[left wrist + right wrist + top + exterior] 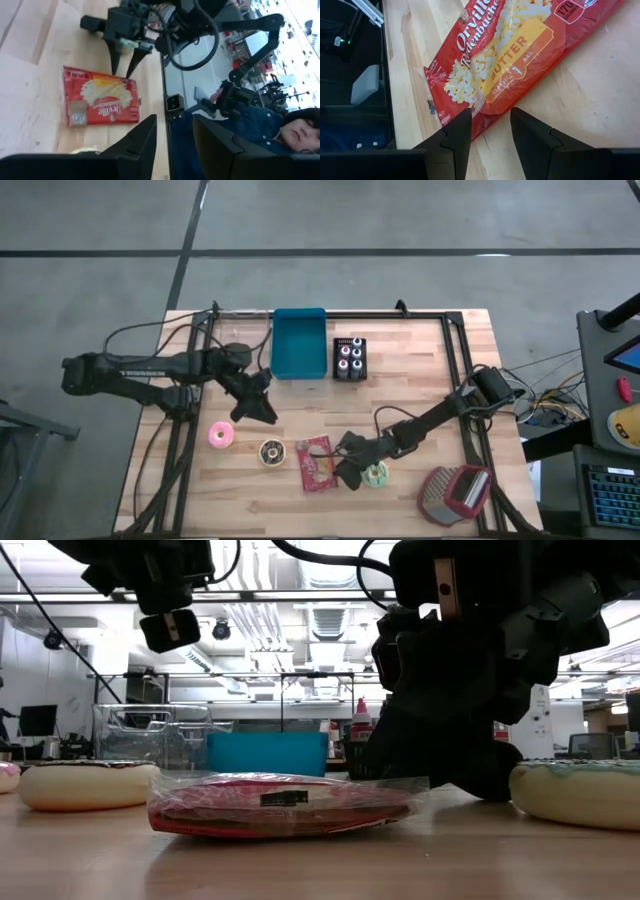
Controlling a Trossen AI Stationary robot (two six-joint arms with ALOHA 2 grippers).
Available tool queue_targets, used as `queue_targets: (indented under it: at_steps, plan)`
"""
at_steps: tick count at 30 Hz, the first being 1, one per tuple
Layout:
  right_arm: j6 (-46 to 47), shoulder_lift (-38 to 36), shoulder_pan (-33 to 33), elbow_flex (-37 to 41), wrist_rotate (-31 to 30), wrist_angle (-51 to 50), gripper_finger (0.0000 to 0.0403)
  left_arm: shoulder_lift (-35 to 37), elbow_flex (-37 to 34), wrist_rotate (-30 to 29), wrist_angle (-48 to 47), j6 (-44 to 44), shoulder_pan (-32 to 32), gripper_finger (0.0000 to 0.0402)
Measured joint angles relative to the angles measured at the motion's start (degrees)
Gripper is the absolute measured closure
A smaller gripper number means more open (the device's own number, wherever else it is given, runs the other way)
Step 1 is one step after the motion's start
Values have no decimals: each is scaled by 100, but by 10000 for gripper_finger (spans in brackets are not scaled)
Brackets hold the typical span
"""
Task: Pick & Place Food Item
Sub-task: Put the popcorn bag into the blue bin
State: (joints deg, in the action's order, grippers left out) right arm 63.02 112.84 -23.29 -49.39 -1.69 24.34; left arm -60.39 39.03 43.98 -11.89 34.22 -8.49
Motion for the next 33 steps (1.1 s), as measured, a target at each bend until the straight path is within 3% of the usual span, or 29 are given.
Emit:
queue_targets:
  at_steps: [6,16,22,29,33]
  plan:
    - [5,1,0,-3,-189,20,273,-72,-91,-370,-43,-221,10,268]
    - [97,2,-11,-7,-331,59,273,-1087,-253,-411,115,-286,9,268]
    - [90,2,-11,-6,-346,57,273,-1862,-251,55,363,-348,10,268]
    - [90,2,-13,-7,-435,59,273,-2745,-250,1213,1459,-542,-49,268]
    - [88,2,-13,-4,-435,59,273,-3099,-249,1242,1625,-614,-48,268]
